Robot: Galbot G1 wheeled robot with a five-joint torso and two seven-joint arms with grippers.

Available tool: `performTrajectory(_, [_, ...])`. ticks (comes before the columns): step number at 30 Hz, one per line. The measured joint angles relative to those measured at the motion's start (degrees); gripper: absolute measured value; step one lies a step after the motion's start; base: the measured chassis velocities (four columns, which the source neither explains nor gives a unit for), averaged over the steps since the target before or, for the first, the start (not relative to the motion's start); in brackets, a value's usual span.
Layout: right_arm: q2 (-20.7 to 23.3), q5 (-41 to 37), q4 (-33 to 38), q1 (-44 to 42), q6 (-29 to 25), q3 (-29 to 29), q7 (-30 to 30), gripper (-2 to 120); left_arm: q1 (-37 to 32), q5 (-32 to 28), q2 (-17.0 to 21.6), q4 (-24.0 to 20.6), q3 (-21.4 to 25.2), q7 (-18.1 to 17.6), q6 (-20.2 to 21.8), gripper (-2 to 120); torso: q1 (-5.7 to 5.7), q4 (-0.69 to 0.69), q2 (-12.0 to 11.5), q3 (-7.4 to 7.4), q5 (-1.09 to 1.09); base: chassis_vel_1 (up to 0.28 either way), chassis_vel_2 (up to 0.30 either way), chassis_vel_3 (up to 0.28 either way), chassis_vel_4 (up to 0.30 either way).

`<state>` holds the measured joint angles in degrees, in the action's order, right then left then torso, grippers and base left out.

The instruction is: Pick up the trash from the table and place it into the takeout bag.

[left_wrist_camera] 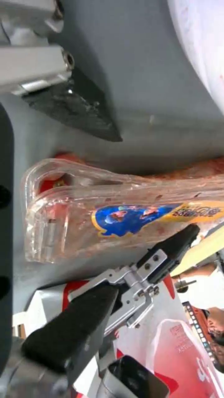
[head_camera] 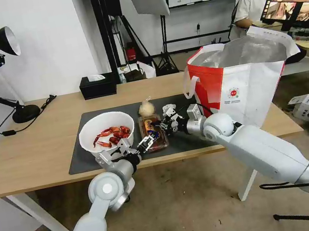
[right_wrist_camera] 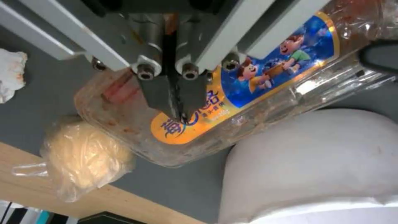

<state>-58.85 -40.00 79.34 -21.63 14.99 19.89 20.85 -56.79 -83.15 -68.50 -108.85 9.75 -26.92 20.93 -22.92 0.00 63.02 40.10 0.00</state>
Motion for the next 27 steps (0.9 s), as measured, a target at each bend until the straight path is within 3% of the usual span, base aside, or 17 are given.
performTrajectory(13, [0.08,0.0,0.15,-0.12,-0.05,-0.08,-0.4,0,-0.01,-0.03,-0.37,0.2,-0.34,-0.42,-0.26,48,0.0,0.0,0.0,0.0,0.0,0.0,0.0,0.0,0.0])
performTrajectory(15, [0.08,-0.01,0.2,-0.12,-0.05,-0.08,-0.45,0,-0.01,-0.03,-0.34,0.2,-0.34,-0.52,-0.3,35,0.0,0.0,0.0,0.0,0.0,0.0,0.0,0.0,0.0])
performTrajectory(19, [0.08,-0.02,0.3,-0.14,-0.06,-0.1,-0.5,0,-0.02,-0.03,-0.29,0.2,-0.34,-0.55,-0.32,27,0.0,0.0,0.0,0.0,0.0,0.0,0.0,0.0,0.0])
performTrajectory(25, [0.35,-0.17,0.75,-0.36,-0.08,-0.24,-0.76,0,-0.43,0.05,-0.36,0.13,-0.25,-0.59,-0.37,1,0.0,0.0,0.0,0.0,0.0,0.0,0.0,0.0,0.0])
performTrajectory(27, [0.44,-0.3,0.87,-0.47,-0.1,-0.42,-0.85,0,-0.56,0.09,-0.41,0.09,-0.2,-0.59,-0.39,0,0.0,0.0,0.0,0.0,0.0,0.0,0.0,0.0,0.0])
